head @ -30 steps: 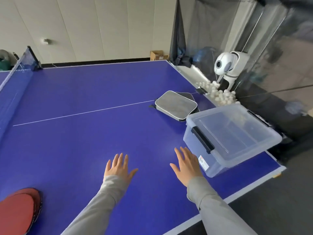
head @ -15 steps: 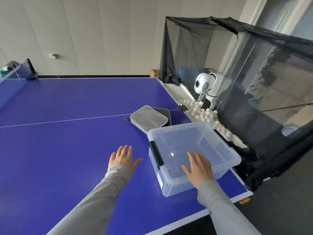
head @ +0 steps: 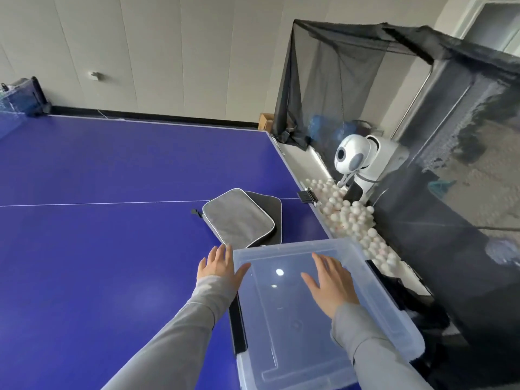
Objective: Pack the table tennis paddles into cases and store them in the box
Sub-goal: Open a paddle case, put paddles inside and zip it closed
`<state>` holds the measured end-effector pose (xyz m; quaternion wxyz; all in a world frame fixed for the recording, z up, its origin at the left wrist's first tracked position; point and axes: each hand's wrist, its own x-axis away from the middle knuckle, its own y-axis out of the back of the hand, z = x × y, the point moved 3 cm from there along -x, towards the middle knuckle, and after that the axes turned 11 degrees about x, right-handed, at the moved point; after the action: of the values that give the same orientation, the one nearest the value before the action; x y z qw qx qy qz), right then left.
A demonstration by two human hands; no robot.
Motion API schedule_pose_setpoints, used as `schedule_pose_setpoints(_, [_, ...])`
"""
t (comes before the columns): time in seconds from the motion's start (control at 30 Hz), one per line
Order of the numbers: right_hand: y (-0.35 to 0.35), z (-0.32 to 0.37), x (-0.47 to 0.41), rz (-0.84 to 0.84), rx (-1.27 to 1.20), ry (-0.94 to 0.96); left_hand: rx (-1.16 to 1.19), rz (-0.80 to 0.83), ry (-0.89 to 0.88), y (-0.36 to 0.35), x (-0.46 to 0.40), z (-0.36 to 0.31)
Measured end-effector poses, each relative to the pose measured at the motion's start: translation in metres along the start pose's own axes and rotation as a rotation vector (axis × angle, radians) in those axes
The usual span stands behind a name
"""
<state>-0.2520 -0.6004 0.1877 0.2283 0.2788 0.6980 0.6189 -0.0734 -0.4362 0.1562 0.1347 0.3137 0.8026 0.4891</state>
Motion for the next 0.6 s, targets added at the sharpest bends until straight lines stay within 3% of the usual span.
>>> schedule_pose_setpoints(0.2, [-0.003, 0.0, -0.072, 0.002, -0.04, 0.041, 0.066, 0.075, 0.124, -0.024, -0.039, -0.012])
schedule_pose_setpoints(0.37, [-0.006, 0.01, -0.142, 0.009, -0.107, 0.044, 0.161, -0.006, 0.203, -0.037, -0.048, -0.014])
schedule_pose_setpoints(0.6, [-0.032, 0.045, -0.227, 0.17, -0.292, 0.05, 0.155, -0.046, 0.233, -0.045, -0.054, -0.013])
